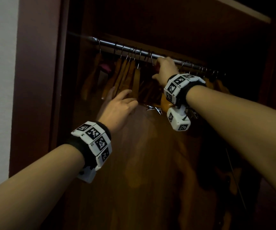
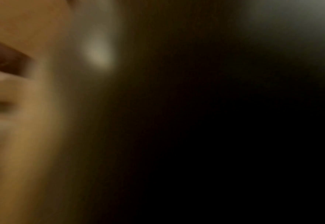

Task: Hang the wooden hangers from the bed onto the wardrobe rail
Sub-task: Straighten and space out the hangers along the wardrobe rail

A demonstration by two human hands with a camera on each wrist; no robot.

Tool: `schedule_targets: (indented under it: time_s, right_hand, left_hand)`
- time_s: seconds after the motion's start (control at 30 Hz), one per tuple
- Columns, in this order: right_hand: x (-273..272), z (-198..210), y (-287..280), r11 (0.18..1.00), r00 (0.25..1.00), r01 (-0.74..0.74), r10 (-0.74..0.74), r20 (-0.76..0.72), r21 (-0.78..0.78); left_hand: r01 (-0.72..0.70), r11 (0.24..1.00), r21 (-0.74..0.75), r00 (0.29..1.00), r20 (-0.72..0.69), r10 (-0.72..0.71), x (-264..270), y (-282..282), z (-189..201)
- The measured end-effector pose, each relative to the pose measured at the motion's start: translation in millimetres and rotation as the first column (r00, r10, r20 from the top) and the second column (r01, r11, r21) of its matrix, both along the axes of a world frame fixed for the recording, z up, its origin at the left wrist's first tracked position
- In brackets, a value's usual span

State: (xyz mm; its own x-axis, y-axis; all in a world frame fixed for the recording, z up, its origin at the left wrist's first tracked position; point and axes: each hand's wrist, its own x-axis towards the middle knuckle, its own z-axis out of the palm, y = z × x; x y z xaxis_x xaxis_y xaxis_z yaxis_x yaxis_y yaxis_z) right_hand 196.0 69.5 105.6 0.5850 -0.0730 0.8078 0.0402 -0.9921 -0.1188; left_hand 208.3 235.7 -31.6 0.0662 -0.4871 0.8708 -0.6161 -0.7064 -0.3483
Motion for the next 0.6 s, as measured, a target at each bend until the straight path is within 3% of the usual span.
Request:
schedule_targets:
  time_s: [0.2,0.4,0.6]
  right_hand:
    - [0,-15,-2,0.999,0.981,-0.031,0.023,-0.193,-0.039]
    - [-15,-34,-10,0.980,0.970,-0.186,0.195,-0.143,0.076]
    - [-47,-56,-41,0.978,0.973,-0.189,0.199,-0.117,0.088]
  left_hand:
    - [-0.014,1.000,-0.004,0.999,0.039,0.014,2,-3,-1]
    - [-0.058,0.998,0.010,0.998,0.025,0.057,-1,-6,-1]
    - [-0.085,0.996,-0.028,0.996,-0.030,0.084,-10,-14,-1]
